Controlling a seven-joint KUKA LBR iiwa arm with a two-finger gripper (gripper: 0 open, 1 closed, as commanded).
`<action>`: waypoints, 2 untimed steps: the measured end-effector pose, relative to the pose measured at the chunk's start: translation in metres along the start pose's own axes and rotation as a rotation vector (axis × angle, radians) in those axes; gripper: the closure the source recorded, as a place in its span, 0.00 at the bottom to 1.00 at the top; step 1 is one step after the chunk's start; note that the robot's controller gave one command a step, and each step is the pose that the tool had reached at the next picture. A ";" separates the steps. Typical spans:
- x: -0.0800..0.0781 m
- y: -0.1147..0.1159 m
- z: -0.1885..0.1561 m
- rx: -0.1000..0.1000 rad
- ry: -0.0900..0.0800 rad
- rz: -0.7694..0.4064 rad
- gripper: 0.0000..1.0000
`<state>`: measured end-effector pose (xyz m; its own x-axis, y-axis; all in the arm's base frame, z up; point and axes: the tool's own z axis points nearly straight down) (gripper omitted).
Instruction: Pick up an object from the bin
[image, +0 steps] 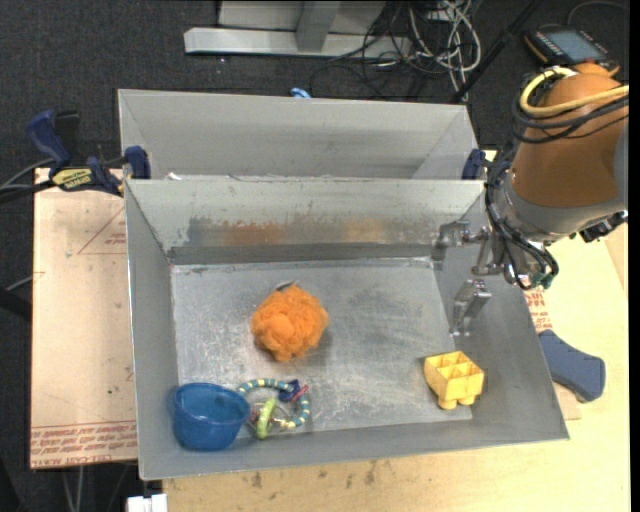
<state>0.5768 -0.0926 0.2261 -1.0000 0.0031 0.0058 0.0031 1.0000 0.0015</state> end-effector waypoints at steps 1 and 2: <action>-0.001 0.000 -0.005 0.001 -0.007 -0.002 0.00; 0.020 0.009 0.039 0.002 -0.014 0.007 0.00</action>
Offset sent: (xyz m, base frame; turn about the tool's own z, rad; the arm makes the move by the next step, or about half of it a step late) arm -0.0668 0.0287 -0.1329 0.0263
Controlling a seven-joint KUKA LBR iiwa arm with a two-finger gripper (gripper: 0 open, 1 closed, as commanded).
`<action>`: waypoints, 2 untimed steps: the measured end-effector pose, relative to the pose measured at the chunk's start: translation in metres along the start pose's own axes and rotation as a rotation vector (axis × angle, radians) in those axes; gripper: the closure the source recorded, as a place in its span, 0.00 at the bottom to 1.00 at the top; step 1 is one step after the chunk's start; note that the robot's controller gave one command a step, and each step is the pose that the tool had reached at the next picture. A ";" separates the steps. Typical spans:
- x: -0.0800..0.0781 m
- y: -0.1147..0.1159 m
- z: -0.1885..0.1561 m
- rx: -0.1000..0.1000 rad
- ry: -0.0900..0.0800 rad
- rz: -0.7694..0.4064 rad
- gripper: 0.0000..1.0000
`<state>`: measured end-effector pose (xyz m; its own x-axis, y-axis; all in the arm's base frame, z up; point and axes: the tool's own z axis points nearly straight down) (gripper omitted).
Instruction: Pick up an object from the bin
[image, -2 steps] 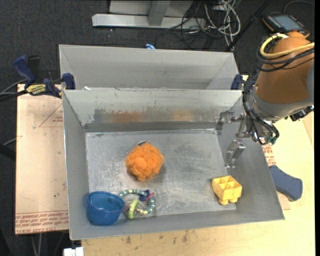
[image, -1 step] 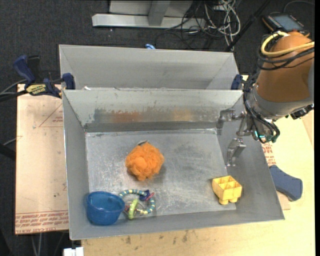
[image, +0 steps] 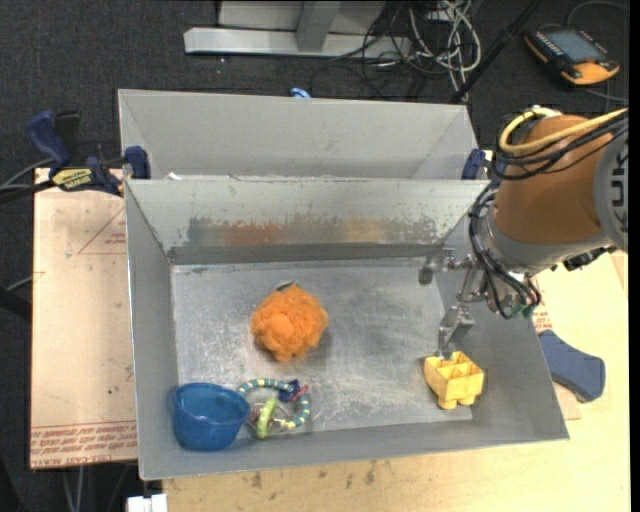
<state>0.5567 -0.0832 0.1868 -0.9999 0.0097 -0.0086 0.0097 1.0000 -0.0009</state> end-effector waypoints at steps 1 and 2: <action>0.016 0.004 0.052 -0.001 0.004 -0.027 0.00; 0.040 -0.027 0.084 -0.006 0.011 -0.018 0.00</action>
Offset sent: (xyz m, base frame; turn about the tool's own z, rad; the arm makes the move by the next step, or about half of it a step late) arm -0.0617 -0.0715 -0.0992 0.0282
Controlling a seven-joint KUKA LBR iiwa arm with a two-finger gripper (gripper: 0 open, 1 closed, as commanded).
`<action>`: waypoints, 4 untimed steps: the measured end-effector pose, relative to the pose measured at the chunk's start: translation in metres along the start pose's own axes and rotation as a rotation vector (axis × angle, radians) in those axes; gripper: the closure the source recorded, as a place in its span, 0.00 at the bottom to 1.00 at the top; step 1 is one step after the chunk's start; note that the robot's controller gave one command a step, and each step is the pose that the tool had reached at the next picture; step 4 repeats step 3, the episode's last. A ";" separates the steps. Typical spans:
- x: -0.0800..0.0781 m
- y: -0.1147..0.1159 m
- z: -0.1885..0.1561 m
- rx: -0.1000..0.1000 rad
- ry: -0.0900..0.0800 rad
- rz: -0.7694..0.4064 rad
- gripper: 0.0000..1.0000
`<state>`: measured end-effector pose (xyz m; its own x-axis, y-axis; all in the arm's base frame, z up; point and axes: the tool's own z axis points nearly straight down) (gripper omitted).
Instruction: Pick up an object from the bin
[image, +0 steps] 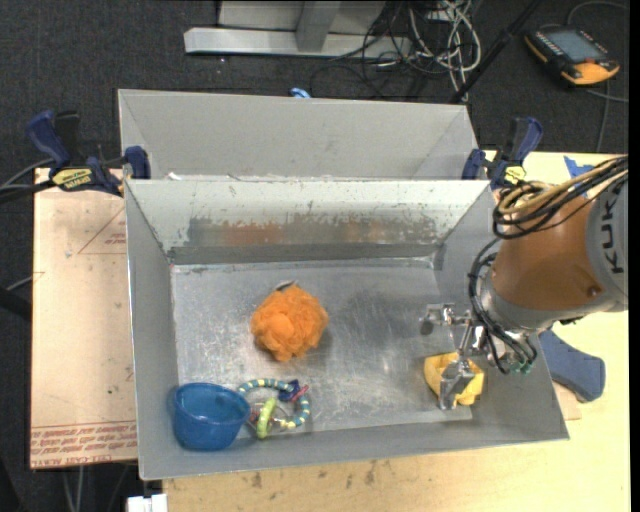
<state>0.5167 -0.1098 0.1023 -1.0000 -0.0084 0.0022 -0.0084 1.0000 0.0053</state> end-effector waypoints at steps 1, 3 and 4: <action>-0.004 0.011 0.026 0.012 -0.001 -0.325 1.00; 0.002 0.002 -0.133 0.008 -0.010 -0.358 1.00; 0.002 0.002 -0.133 0.008 -0.010 -0.358 1.00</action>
Offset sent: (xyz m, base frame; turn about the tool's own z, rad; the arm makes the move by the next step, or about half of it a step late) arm 0.0000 0.0000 0.0000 0.0000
